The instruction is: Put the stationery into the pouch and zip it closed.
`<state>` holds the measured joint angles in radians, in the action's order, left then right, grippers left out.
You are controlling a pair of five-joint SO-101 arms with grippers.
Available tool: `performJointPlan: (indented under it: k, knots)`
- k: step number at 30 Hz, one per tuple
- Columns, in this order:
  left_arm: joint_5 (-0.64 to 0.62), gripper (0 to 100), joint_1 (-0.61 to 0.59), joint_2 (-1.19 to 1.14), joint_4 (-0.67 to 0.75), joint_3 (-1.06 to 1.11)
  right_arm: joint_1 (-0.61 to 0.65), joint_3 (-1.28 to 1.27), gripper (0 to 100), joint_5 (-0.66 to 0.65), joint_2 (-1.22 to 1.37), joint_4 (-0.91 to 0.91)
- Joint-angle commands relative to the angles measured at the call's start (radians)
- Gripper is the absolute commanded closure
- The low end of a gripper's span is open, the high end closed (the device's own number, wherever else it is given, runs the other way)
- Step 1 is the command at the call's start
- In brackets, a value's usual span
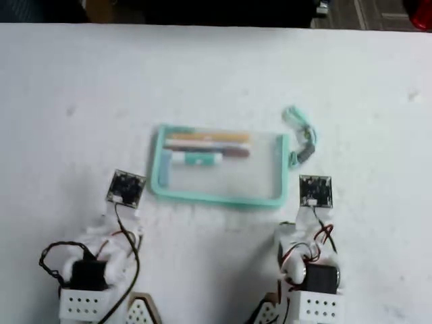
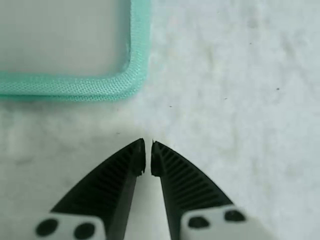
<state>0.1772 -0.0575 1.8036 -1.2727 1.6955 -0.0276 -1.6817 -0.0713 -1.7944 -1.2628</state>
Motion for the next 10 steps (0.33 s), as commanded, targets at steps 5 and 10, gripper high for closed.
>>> performJointPlan:
  k: [5, 10]
  knots:
    - [0.005, 98, 0.012, 0.005, -0.008, -0.002, -0.004, -0.009, 98.1, 0.008, -0.005, -0.005]
    - [0.005, 98, 0.012, 0.005, -0.008, -0.002, -0.005, -0.009, 98.1, 0.008, -0.005, -0.005]
